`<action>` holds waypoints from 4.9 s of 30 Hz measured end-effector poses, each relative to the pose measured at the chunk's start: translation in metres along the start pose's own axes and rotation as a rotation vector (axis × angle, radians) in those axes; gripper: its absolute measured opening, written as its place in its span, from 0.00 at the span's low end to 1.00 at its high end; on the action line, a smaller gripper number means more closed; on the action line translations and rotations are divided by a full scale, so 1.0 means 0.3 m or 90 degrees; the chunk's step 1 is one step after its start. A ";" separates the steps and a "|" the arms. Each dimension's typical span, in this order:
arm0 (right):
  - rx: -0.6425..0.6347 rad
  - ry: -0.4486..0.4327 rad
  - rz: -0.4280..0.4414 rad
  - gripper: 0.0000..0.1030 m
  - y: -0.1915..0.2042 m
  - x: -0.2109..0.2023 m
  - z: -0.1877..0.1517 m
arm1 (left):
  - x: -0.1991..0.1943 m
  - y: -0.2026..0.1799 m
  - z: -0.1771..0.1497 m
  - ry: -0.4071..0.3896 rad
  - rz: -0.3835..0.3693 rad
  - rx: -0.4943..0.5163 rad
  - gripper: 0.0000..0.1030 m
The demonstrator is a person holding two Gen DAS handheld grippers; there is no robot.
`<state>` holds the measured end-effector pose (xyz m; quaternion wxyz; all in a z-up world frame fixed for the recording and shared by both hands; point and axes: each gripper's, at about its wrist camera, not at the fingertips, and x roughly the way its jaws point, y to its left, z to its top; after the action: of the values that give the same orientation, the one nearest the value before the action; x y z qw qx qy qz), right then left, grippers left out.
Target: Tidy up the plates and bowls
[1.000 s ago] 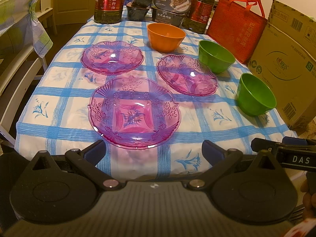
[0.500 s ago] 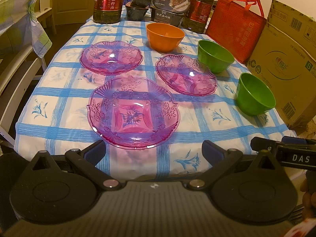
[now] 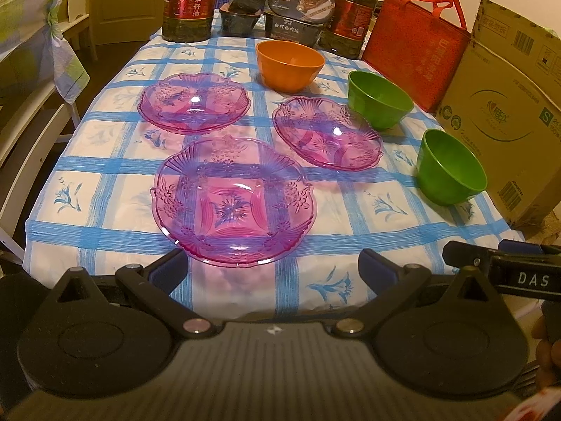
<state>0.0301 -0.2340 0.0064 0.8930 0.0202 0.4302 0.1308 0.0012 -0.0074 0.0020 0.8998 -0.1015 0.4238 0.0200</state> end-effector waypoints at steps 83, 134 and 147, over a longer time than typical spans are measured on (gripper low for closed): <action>-0.027 0.091 0.144 0.43 0.232 0.522 0.130 | 0.342 0.382 0.149 0.032 0.013 -0.078 0.49; 0.044 -0.026 0.046 0.12 -0.072 0.525 0.418 | 0.542 0.001 0.494 -0.023 -0.049 0.069 0.15; 0.015 -0.026 0.013 0.13 -0.080 0.633 0.434 | 0.663 -0.022 0.494 -0.005 -0.036 0.089 0.15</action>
<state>0.2492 -0.1996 -0.0604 0.9001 0.0375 0.4128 0.1342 0.2417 0.0059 -0.0576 0.9065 -0.0505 0.4177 -0.0348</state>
